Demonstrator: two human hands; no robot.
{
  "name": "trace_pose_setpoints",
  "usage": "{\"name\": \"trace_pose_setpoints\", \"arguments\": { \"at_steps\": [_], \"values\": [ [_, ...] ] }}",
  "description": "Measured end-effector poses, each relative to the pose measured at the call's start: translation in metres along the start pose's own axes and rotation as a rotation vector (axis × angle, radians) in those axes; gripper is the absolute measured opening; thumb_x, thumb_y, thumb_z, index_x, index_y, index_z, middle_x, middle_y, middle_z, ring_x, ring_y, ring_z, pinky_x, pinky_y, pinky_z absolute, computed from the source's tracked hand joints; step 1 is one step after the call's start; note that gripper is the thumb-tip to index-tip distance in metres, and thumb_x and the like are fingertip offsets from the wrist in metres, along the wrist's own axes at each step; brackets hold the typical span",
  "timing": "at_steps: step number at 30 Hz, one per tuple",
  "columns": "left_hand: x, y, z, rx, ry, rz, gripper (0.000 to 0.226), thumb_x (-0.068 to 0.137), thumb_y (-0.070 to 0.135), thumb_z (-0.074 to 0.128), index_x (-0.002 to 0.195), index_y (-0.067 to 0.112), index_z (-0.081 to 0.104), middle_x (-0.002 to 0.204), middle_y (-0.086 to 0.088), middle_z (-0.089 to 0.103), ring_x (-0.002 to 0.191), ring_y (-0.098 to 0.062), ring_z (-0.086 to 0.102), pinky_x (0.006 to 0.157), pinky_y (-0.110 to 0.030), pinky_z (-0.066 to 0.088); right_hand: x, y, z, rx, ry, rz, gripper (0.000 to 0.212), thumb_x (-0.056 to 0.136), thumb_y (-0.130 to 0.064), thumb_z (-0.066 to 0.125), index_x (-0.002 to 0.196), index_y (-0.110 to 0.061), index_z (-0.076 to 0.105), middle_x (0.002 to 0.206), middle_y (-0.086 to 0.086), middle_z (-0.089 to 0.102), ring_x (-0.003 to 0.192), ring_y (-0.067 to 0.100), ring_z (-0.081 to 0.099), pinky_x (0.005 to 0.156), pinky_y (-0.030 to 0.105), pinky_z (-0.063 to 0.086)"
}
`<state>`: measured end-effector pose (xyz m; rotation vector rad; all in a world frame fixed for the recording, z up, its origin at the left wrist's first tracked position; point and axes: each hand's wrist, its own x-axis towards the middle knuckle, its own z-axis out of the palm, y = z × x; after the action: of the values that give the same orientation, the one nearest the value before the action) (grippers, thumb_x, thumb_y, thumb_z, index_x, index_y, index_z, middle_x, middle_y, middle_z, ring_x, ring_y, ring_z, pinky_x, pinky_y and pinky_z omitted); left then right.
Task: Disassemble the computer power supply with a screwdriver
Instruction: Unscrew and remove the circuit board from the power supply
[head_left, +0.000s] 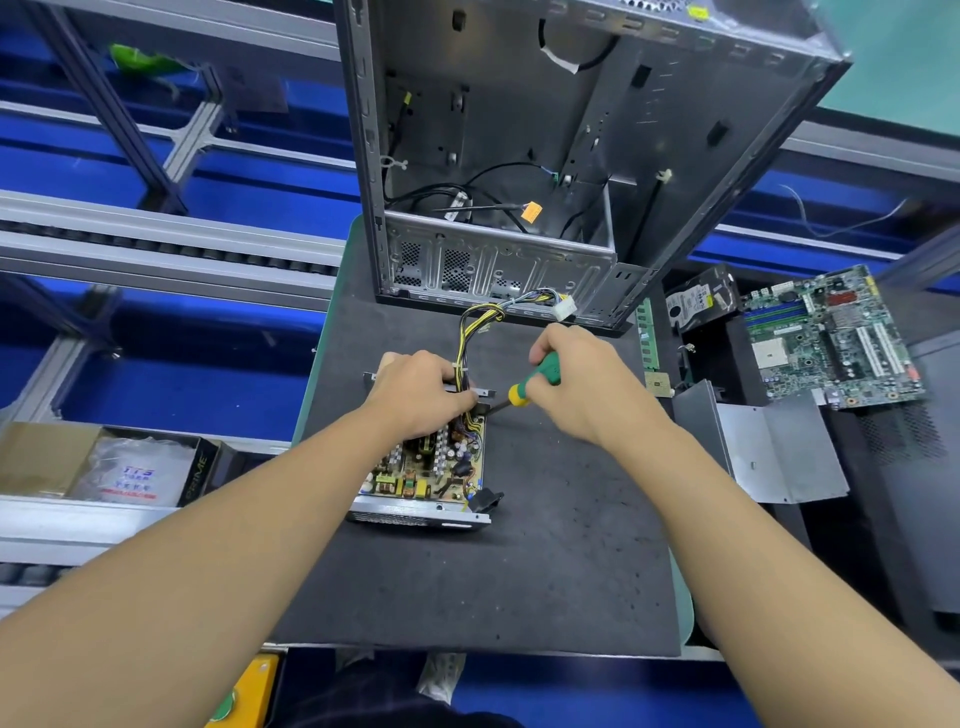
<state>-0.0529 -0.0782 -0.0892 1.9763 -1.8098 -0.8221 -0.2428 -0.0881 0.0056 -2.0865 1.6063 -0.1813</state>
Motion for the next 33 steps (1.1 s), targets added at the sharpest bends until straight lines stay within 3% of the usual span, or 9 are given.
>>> {"name": "trace_pose_setpoints", "arguments": {
  "at_steps": [4,7,12,15,19,24,29,33],
  "values": [
    [0.000,0.001,0.000,0.001,-0.003,-0.003,0.023,0.088,0.055,0.062,0.087,0.037,0.078,0.057,0.013,0.063,0.084,-0.020,0.059,0.093,-0.030,0.027,-0.002,0.002,-0.006,0.003,0.014,-0.009,0.014,0.086,-0.021,0.062,0.097,-0.023,0.053,0.101,-0.001,0.048,0.086,0.020,0.046,0.058,0.027,0.033],
    [-0.001,0.001,0.000,-0.001,-0.002,-0.006,0.023,0.089,0.054,0.063,0.085,0.037,0.077,0.054,0.011,0.061,0.080,-0.019,0.058,0.096,-0.031,0.029,-0.006,0.002,-0.004,-0.010,0.000,-0.023,0.013,0.085,-0.020,0.061,0.097,-0.020,0.055,0.100,-0.002,0.050,0.089,0.020,0.047,0.065,0.031,0.035],
    [-0.001,0.001,-0.001,-0.018,-0.008,-0.013,0.023,0.089,0.052,0.062,0.083,0.036,0.076,0.056,0.010,0.063,0.077,-0.017,0.057,0.098,-0.032,0.029,-0.011,0.012,-0.001,-0.030,0.159,-0.025,0.011,0.087,-0.020,0.057,0.079,-0.017,0.050,0.080,-0.004,0.056,0.081,0.023,0.052,0.064,0.035,0.044],
    [-0.002,0.002,-0.001,-0.015,-0.008,-0.019,0.022,0.089,0.052,0.063,0.086,0.035,0.077,0.060,0.010,0.066,0.083,-0.020,0.058,0.096,-0.030,0.027,-0.012,0.019,0.010,-0.115,0.094,-0.003,0.003,0.094,-0.018,0.051,0.094,-0.015,0.049,0.079,-0.003,0.052,0.079,0.029,0.052,0.064,0.037,0.041],
    [-0.002,0.001,-0.001,-0.029,-0.003,-0.025,0.023,0.088,0.053,0.064,0.081,0.036,0.076,0.047,0.011,0.057,0.078,-0.018,0.057,0.096,-0.030,0.028,-0.008,0.017,0.023,0.004,0.038,-0.113,0.016,0.094,-0.005,0.044,0.097,-0.014,0.057,0.094,-0.001,0.054,0.083,0.026,0.055,0.071,0.039,0.047],
    [-0.002,0.002,-0.002,-0.010,-0.015,-0.013,0.020,0.088,0.053,0.064,0.078,0.039,0.074,0.047,0.012,0.057,0.073,-0.014,0.056,0.098,-0.031,0.030,0.005,0.017,0.034,-0.137,-0.006,-0.324,0.015,0.100,-0.022,0.047,0.107,-0.028,0.059,0.104,-0.008,0.049,0.085,0.024,0.056,0.069,0.038,0.046],
    [-0.002,0.001,-0.001,-0.028,0.007,-0.023,0.022,0.088,0.052,0.063,0.083,0.035,0.077,0.059,0.008,0.068,0.081,-0.017,0.060,0.098,-0.029,0.029,0.001,0.042,0.069,-0.306,-0.157,-0.247,0.022,0.100,-0.034,0.051,0.118,-0.033,0.062,0.108,-0.005,0.048,0.096,0.025,0.060,0.068,0.033,0.042],
    [-0.002,0.002,0.000,-0.021,0.016,-0.020,0.025,0.089,0.051,0.062,0.083,0.032,0.077,0.060,0.004,0.069,0.080,-0.017,0.061,0.093,-0.027,0.026,0.001,0.049,0.096,-0.315,-0.101,-0.181,0.025,0.100,-0.034,0.050,0.122,-0.032,0.061,0.107,-0.003,0.048,0.100,0.023,0.059,0.065,0.031,0.039]
  ]
}}
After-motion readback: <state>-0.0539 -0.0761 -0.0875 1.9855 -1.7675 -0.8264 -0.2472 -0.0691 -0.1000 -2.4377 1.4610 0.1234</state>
